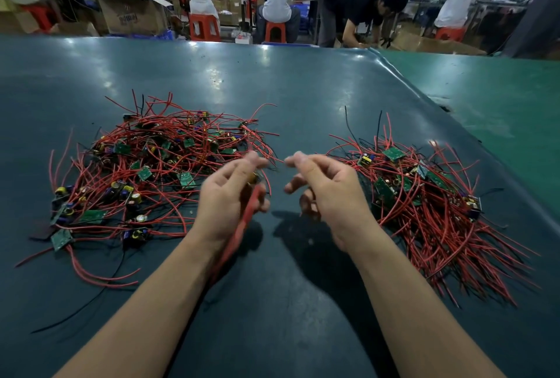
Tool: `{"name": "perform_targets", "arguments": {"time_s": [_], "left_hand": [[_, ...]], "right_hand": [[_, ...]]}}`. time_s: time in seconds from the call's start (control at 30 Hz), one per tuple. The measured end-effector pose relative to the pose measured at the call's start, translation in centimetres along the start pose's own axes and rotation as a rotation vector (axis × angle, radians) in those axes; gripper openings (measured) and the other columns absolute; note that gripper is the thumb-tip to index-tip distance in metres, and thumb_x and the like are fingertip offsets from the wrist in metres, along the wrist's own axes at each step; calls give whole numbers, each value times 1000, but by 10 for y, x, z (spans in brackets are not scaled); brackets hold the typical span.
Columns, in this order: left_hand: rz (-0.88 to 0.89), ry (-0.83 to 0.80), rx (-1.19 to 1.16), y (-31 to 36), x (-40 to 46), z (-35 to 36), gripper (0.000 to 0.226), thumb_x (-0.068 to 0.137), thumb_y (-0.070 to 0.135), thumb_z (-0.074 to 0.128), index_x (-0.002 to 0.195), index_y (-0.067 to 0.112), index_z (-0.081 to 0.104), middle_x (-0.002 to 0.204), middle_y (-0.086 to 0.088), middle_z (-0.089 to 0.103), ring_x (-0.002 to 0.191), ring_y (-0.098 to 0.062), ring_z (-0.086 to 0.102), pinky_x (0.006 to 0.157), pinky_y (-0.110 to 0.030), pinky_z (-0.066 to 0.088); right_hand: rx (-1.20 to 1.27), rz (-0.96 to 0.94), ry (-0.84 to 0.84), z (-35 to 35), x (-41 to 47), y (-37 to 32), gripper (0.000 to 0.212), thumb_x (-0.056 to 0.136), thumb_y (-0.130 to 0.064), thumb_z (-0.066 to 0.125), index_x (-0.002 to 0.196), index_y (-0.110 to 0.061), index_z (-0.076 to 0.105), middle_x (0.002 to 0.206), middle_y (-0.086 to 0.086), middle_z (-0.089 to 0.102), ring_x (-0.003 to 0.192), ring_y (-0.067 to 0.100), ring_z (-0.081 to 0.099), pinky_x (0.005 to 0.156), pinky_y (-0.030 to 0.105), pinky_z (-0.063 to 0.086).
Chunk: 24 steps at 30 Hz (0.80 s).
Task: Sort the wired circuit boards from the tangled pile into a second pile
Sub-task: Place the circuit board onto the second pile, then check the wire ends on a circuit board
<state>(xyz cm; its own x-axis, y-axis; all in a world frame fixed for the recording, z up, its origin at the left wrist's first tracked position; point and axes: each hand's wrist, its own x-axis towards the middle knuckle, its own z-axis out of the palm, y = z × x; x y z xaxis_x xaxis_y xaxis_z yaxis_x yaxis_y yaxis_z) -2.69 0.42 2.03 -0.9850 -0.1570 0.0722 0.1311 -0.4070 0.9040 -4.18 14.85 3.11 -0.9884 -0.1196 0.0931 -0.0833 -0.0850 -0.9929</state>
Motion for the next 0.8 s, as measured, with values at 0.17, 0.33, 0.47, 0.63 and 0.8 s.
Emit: {"name": "perform_targets", "arguments": {"time_s": [0.17, 0.33, 0.47, 0.63, 0.8], "left_hand": [[-111, -268, 78, -10, -10, 4, 19, 76, 32, 69, 74, 14, 74, 53, -6, 37, 40, -13, 38, 43, -25, 37], [-107, -323, 136, -11, -12, 0, 19, 76, 28, 73, 66, 11, 70, 46, -4, 35, 36, -14, 34, 44, -24, 25], [-106, -337, 107, -10, -10, -1, 19, 75, 23, 68, 63, 9, 69, 43, -4, 33, 31, -14, 33, 40, -21, 27], [-59, -303, 87, -5, -8, -3, 16, 74, 21, 65, 62, 11, 70, 43, -4, 37, 33, -14, 32, 41, -17, 31], [413, 208, 517, 5, 6, -19, 19, 94, 30, 64, 79, 20, 70, 53, 12, 50, 46, -6, 39, 46, -20, 32]], "right_hand": [[47, -33, -78, 0, -3, 2, 20, 93, -24, 64, 81, -13, 75, 55, -1, 55, 37, 5, 34, 37, 14, 25], [251, -6, 94, -7, 7, -1, 21, 95, -16, 61, 79, -5, 70, 43, -6, 36, 33, 6, 23, 38, 12, 20], [292, 16, 227, -17, 10, -1, 21, 95, -20, 62, 80, -9, 74, 49, -3, 43, 37, 7, 28, 37, 15, 21], [348, -87, 483, -17, 13, -3, 34, 101, -24, 54, 75, -10, 69, 45, -5, 44, 34, 7, 30, 38, 15, 22], [131, -216, 517, -11, 9, 0, 47, 103, -36, 47, 68, -12, 68, 44, -4, 47, 40, 9, 38, 42, 19, 30]]}}
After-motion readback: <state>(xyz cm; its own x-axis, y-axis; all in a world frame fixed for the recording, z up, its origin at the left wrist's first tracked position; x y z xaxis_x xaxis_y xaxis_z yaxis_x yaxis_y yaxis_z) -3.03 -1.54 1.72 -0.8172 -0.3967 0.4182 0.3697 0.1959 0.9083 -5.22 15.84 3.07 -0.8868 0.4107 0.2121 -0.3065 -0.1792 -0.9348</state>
